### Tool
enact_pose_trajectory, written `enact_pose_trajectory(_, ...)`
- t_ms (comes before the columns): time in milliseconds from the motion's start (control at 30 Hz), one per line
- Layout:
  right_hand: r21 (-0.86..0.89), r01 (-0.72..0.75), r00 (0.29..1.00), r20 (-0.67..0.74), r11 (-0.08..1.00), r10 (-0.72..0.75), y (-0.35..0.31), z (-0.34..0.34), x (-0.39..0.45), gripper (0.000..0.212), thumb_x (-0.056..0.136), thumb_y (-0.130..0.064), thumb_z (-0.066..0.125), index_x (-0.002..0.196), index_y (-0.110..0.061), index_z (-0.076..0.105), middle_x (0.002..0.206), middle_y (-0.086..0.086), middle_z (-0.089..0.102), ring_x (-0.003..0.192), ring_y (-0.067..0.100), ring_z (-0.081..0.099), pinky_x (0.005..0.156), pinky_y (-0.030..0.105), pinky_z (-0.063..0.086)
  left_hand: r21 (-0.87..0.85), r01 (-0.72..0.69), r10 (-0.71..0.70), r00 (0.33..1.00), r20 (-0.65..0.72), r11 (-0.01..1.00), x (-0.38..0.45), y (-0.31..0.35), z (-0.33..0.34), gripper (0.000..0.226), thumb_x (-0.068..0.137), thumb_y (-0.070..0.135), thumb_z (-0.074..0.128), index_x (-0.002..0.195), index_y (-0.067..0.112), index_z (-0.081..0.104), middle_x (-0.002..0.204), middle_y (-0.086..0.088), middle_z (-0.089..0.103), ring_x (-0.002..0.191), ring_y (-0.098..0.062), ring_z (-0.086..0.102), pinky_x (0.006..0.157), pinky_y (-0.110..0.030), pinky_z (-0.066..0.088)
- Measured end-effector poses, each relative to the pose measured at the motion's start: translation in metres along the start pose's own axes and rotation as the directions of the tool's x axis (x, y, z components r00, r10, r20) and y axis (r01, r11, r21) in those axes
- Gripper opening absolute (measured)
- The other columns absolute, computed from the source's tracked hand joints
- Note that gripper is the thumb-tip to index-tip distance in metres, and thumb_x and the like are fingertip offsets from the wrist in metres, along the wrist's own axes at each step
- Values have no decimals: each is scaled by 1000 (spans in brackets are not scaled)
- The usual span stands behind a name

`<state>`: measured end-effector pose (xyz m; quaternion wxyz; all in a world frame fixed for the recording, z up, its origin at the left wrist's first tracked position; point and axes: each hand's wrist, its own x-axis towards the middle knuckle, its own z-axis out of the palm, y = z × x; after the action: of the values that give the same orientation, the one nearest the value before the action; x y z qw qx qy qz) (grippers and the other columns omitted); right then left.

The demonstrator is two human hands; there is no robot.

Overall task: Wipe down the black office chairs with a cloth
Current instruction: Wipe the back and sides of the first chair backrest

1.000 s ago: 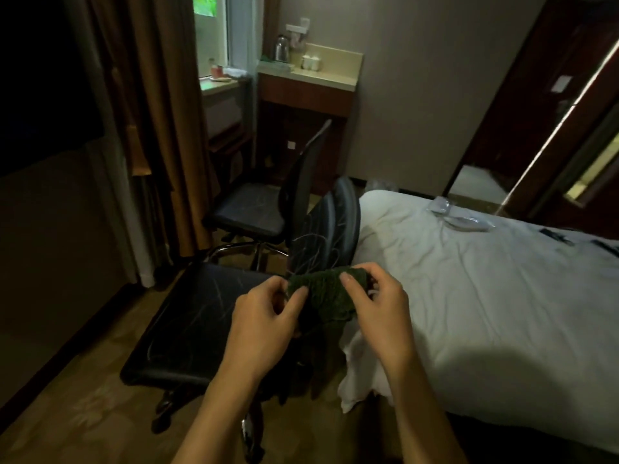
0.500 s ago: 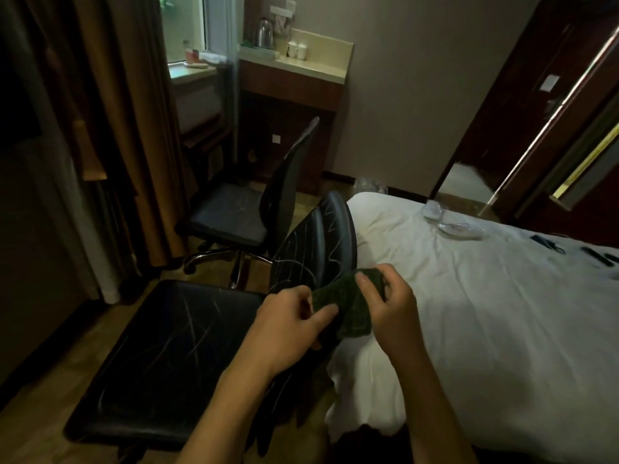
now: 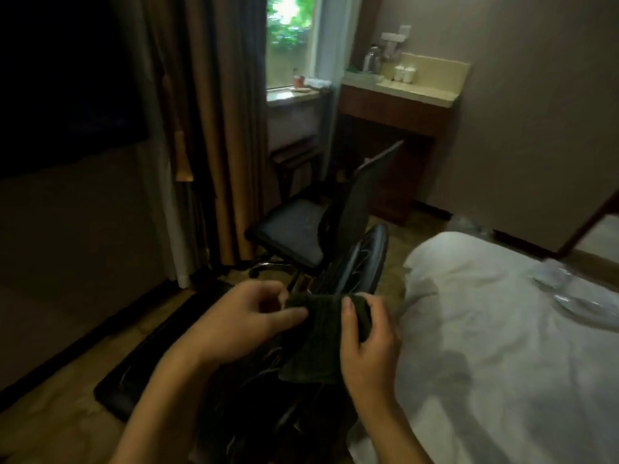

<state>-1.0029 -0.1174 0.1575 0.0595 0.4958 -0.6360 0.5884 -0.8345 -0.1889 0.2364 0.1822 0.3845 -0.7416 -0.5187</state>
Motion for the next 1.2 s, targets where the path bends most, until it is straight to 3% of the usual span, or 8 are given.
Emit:
enact_pose_trajectory(100,121,31,997,62,992,-39,13,-11,15,17,96,-34,50,97,-19,58,84,-11,56,80,-5,56,69,11,44,-43,21,-28,988,-149,999,-5,14,23,22,88,31,67,75,16,58,64,5,55,60,-9,56,57,-25,44)
enact_pose_trajectory(200,235,-4,988,151,972,-32,16,-18,15,11,96,-27,57,104,-20,54,90,-23,52,84,-14,55,67,2,41,-71,112,-128,955,-268,991,-22,22,47,19,89,27,65,86,9,61,69,3,61,63,-12,62,54,-24,48)
enact_pose_trajectory(333,350,-27,948,306,936,-87,14,-25,0,25,92,-23,61,112,-22,46,91,-23,51,83,-14,58,60,3,45,-52,282,-271,835,-480,958,-55,13,71,12,88,31,65,95,22,64,88,-3,69,76,-16,69,66,-37,59)
enact_pose_trajectory(500,335,-17,934,342,942,-105,18,-22,-19,23,92,-21,63,107,-20,45,89,-19,49,83,-13,54,62,6,45,-81,459,-400,657,-639,885,-78,2,112,9,90,35,62,93,27,59,86,0,68,72,-5,67,63,-33,59)
enact_pose_trajectory(733,335,123,887,386,934,-255,26,-26,-13,17,95,-29,54,106,-19,47,92,-3,52,72,5,54,56,21,49,94,523,-162,424,-891,847,-65,1,146,26,90,37,62,109,36,45,85,16,56,68,1,57,57,-27,56)
enact_pose_trajectory(833,302,185,842,441,935,-310,26,-31,-12,20,95,-29,51,111,-19,46,98,-3,50,78,2,53,58,21,51,161,485,-32,366,-930,860,-53,-1,155,22,88,28,66,107,32,55,92,17,56,73,8,49,59,-13,46)
enact_pose_trajectory(967,297,223,812,470,928,-346,32,-37,-12,19,96,-26,47,114,-20,48,108,-4,49,88,3,54,67,22,54,184,475,59,266,-962,860,-29,3,170,18,87,19,66,103,25,61,91,14,53,70,2,47,57,-9,37)
enact_pose_trajectory(1200,416,246,741,502,876,-446,56,-37,11,16,100,-26,46,110,-19,56,106,-3,50,82,8,56,63,27,53,63,509,76,-5,-997,858,-18,-4,197,28,91,19,57,119,21,60,97,7,45,85,-16,51,66,-43,54)
